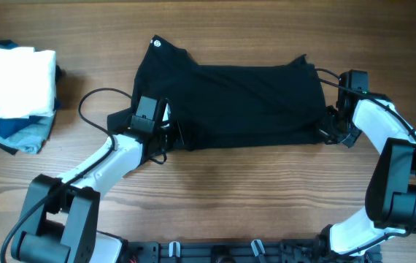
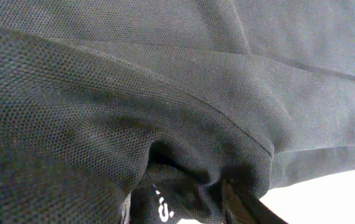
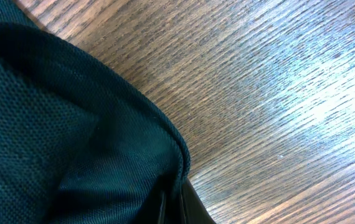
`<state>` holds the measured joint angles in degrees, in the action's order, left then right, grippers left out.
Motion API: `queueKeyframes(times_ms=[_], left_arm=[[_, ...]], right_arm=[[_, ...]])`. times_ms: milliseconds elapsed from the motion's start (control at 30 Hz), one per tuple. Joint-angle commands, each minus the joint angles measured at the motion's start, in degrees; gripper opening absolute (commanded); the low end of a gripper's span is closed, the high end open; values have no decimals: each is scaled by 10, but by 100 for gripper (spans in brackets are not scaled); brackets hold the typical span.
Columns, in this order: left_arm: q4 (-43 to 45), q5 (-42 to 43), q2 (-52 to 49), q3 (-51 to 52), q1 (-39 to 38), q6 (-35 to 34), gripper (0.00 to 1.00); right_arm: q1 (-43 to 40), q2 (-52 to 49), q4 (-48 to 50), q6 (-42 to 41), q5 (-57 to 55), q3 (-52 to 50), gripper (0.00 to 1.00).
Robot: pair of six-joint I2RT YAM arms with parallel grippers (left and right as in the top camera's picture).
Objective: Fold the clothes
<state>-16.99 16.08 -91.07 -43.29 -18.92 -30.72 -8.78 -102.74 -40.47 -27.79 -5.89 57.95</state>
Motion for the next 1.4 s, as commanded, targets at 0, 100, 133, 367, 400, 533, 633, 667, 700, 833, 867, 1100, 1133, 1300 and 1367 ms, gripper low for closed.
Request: queueKeyframes(times_ms=[0, 100, 133, 367, 400, 533, 633, 667, 700, 833, 867, 1100, 1133, 1300, 1367], left_arm=[[9, -7, -7, -1, -3, -2, 11], [36, -5, -5, -5, -3, -2, 4], [35, -5, -3, -12, -2, -1, 4], [222, -25, 10, -54, 41, -2, 4], [216, -24, 9, -54, 50, -2, 42], [-9, -25, 10, -54, 50, 4, 53], [-145, -84, 10, -54, 50, 5, 49], [-174, -115, 10, -54, 50, 5, 49], [-196, -143, 10, -54, 50, 2, 49], [-212, -204, 9, -41, 50, -2, 53], [-212, -214, 9, -36, 50, -2, 56], [-233, -223, 9, -26, 124, 2, 48], [-236, -221, 10, -26, 128, 7, 47], [-233, -180, 86, -32, 128, 21, 57], [-200, -143, 137, -32, 128, 21, 61]], right_arm=[[-5, -24, -9, 8, -26, -24, 4], [-5, -24, -10, 8, -26, -24, 5], [-5, -24, -9, 8, -26, -24, 4], [-5, -24, -11, 8, -26, -24, 4], [-5, -24, -12, 8, -26, -24, 4], [-5, -24, -13, 9, -27, -24, 4], [-5, -24, -14, 23, -27, -24, 4], [-5, -24, -14, 23, -27, -24, 4], [-5, -24, -17, 23, -27, -24, 4], [-9, -24, -102, -49, -99, -24, 4], [-13, -24, -125, -72, -114, -24, 4], [-37, -24, -205, -111, -110, -24, 5], [-37, -24, -199, -111, -94, -24, 4], [-37, -15, -159, -16, 3, 45, 13], [-37, -9, -168, 9, 11, 85, 16]])
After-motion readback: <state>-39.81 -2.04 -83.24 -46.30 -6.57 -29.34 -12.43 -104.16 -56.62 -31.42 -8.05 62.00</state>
